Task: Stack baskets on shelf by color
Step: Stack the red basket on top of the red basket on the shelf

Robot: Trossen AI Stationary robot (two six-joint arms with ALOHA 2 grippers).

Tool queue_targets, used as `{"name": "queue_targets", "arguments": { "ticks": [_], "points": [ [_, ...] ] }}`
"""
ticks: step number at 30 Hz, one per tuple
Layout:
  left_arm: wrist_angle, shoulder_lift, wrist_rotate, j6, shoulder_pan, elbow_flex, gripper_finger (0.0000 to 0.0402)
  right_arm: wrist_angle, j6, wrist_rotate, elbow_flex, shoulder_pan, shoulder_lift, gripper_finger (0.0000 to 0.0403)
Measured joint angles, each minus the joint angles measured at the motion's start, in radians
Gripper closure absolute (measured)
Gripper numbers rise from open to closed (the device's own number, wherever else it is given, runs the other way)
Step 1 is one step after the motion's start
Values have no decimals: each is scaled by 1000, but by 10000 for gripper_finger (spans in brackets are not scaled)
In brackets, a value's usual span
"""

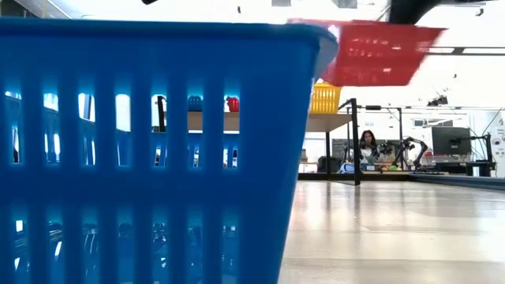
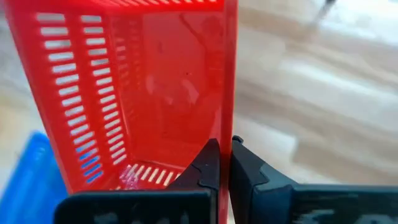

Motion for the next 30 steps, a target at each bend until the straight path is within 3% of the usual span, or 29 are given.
{"name": "queue_targets", "arguments": {
  "ticks": [9, 20, 30],
  "points": [
    [137, 38, -59, 260, -88, 2, 273, 151, -112, 120, -2, -111, 0, 402],
    [136, 131, -220, 378, -136, 0, 282, 348, -272, 196, -3, -225, 0, 402],
    [161, 169, -405, 456, -176, 3, 282, 462, -379, 199, -3, -293, 0, 402]
  ]
}}
